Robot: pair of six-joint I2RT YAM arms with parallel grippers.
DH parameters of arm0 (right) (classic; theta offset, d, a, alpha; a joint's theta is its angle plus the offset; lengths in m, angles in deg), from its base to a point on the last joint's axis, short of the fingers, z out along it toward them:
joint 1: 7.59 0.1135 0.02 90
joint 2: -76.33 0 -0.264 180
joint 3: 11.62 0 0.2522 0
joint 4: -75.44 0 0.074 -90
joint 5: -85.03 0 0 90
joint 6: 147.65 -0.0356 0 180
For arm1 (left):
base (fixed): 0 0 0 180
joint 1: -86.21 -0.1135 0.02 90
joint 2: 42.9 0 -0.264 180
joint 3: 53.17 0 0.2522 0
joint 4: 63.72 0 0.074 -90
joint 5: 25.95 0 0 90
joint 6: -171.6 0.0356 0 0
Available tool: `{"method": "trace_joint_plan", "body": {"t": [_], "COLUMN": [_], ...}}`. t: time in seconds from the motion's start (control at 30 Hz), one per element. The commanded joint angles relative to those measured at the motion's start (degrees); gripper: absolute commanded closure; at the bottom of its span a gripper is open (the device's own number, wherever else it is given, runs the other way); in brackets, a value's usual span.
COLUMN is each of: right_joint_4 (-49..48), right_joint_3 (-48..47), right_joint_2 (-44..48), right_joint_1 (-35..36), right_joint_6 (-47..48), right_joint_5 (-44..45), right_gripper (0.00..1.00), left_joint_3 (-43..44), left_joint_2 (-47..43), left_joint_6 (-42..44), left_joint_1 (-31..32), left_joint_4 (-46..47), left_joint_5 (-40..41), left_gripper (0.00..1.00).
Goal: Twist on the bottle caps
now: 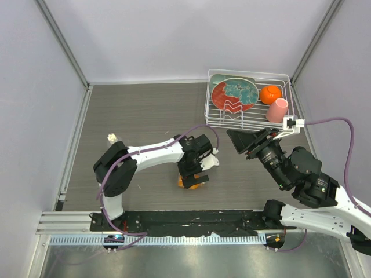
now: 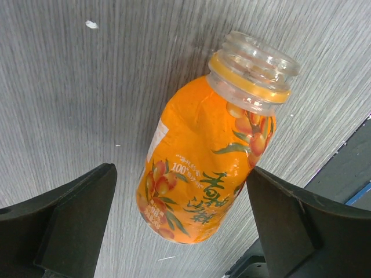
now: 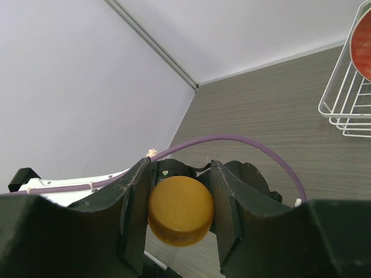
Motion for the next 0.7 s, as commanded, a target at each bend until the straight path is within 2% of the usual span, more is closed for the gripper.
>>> {"method": "trace_joint_plan", "body": {"t": [0.0, 0.27, 0.47, 0.67], "right_joint_4": [-0.76, -1.03, -1.91, -1.82], "right_joint_3": [-2.04, -2.13, -1.86, -1.95], "right_joint_2": [-0.04, -1.44, -2.15, -2.24], "right_joint_1": [-0.07, -0.07, 0.02, 0.02], "right_joint_6": [1.26, 1.53, 1.35, 1.18], "right_joint_5": [-0.24, -0.33, -0.94, -1.65], "right_gripper": [0.70, 0.70, 0.71, 0.70], "left_joint_3": [-1.96, -6.88, -6.36, -6.70], "left_joint_2": [-0.54, -5.03, -5.56, -6.34], "left_joint_6": [0.00, 4.04, 6.06, 13.44], "left_joint_1": [0.66, 1.01, 2.42, 3.83], "left_joint_4": [1.70, 2.66, 4.69, 6.62], "left_joint_5": [-0.02, -0.73, 1.82, 4.81], "left_gripper": [0.03, 0.01, 0.00, 0.00]}}
